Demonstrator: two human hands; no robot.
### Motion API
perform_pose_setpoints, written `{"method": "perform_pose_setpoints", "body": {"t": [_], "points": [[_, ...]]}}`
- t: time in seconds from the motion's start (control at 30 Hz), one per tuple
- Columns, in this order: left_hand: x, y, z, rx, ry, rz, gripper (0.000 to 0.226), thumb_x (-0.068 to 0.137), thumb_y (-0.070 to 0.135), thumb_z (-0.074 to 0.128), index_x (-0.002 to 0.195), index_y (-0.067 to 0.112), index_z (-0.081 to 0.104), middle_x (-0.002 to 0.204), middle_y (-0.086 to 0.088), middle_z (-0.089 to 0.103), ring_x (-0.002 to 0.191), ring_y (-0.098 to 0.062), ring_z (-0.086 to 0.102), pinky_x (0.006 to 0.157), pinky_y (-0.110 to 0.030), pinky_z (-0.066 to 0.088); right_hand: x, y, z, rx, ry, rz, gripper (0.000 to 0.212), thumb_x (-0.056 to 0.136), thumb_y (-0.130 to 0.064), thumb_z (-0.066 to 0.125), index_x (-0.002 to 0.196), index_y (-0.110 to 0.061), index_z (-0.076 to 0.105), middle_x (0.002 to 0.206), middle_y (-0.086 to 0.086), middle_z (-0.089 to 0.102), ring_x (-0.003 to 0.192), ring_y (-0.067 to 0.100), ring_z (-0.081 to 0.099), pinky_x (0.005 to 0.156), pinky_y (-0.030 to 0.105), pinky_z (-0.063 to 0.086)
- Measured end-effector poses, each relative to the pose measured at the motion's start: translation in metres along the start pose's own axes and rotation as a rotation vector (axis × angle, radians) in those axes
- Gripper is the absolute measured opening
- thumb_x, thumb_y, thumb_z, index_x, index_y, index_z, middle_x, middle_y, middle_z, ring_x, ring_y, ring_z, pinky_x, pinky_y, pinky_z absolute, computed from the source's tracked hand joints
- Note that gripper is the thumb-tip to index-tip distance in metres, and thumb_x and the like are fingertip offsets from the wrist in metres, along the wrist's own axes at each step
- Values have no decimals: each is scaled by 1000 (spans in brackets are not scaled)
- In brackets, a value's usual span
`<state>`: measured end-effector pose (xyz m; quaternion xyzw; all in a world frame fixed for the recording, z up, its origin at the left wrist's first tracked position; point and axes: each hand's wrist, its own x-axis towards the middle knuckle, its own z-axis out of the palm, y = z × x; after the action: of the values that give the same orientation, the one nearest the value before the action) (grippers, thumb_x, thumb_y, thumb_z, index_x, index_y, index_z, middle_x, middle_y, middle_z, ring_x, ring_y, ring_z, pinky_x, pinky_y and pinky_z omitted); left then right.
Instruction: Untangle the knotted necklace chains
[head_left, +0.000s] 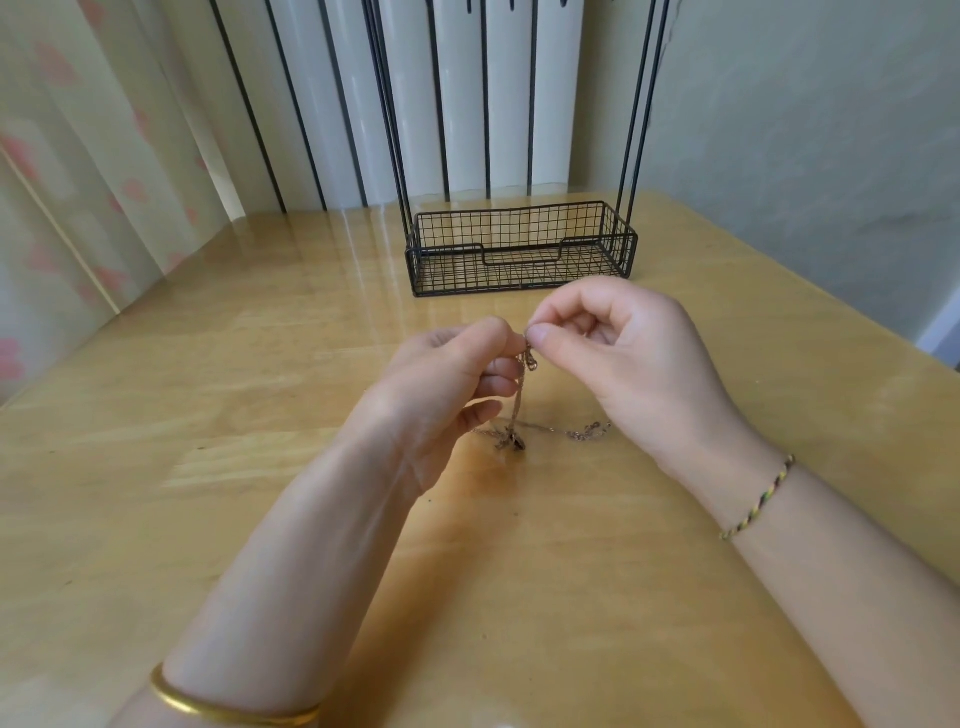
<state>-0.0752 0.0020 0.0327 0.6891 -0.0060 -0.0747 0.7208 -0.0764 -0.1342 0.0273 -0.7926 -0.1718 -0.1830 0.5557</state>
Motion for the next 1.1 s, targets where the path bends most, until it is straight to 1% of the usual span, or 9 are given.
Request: {"method": "perform_pose_setpoints", "body": {"t": [0.07, 0.13, 0.23, 0.43, 0.57, 0.7, 0.87, 0.97, 1.1], "points": [[0, 0, 0, 14, -1, 8, 28, 85, 14, 54, 58, 21, 58, 58, 5, 50, 59, -11, 46, 65, -26, 37, 0, 0, 1, 12, -9, 6, 13, 83, -7, 65, 74, -17, 65, 74, 6, 61, 64, 11, 47, 60, 25, 42], [1, 0, 0, 33, -3, 20, 23, 85, 14, 54, 63, 20, 57, 58, 6, 52, 59, -10, 47, 66, -26, 37, 0, 2, 1, -2, -22, 3, 16, 85, -9, 64, 74, -20, 63, 73, -5, 58, 62, 9, 45, 58, 22, 39], [2, -1, 0, 47, -4, 39, 21, 85, 12, 53, 66, 19, 56, 61, 6, 56, 61, -9, 50, 68, -27, 39, 1, 2, 2, -30, -28, -22, 17, 86, -13, 61, 74, -25, 60, 71, -12, 53, 61, 7, 45, 60, 21, 37], [4, -3, -1, -7, 54, 84, 24, 84, 9, 51, 62, 20, 54, 63, 6, 55, 62, -8, 49, 69, -25, 40, 1, 2, 4, -105, -82, -4, 25, 90, -10, 58, 73, -27, 54, 69, -10, 51, 60, 4, 43, 58, 19, 34], [6, -5, 0, -53, 88, 103, 25, 84, 8, 50, 62, 19, 51, 56, 9, 51, 59, -7, 49, 69, -24, 40, 0, -2, 5, -134, -120, 5, 24, 89, -10, 59, 73, -27, 54, 72, -6, 56, 65, 10, 48, 62, 24, 41], [6, -5, 1, -91, 92, 100, 23, 86, 8, 48, 65, 17, 51, 58, 8, 53, 56, -5, 52, 64, -23, 40, -1, -2, 6, -45, -90, 36, 22, 87, -9, 59, 71, -24, 55, 64, -10, 53, 53, 6, 42, 53, 19, 35], [3, -6, 5, 70, 37, 148, 19, 85, 12, 50, 67, 15, 53, 58, 7, 56, 60, -10, 50, 67, -26, 40, -1, -1, 7, 124, 11, 115, 20, 89, -7, 56, 73, -19, 57, 48, -17, 50, 48, 2, 43, 47, 14, 35], [3, -6, 6, 201, 46, 203, 10, 70, 25, 53, 65, 16, 54, 60, 5, 55, 67, -15, 48, 68, -32, 39, -2, 0, 8, 177, -13, 188, 19, 91, -7, 53, 74, -15, 56, 45, -13, 47, 44, 4, 40, 42, 18, 33], [3, -3, 3, 47, 72, 188, 16, 83, 9, 46, 68, 15, 49, 59, 2, 51, 62, -14, 49, 68, -29, 41, -1, 0, 9, 108, -94, 180, 21, 93, -12, 52, 73, -18, 55, 43, -12, 45, 41, 3, 37, 43, 18, 32]]}}
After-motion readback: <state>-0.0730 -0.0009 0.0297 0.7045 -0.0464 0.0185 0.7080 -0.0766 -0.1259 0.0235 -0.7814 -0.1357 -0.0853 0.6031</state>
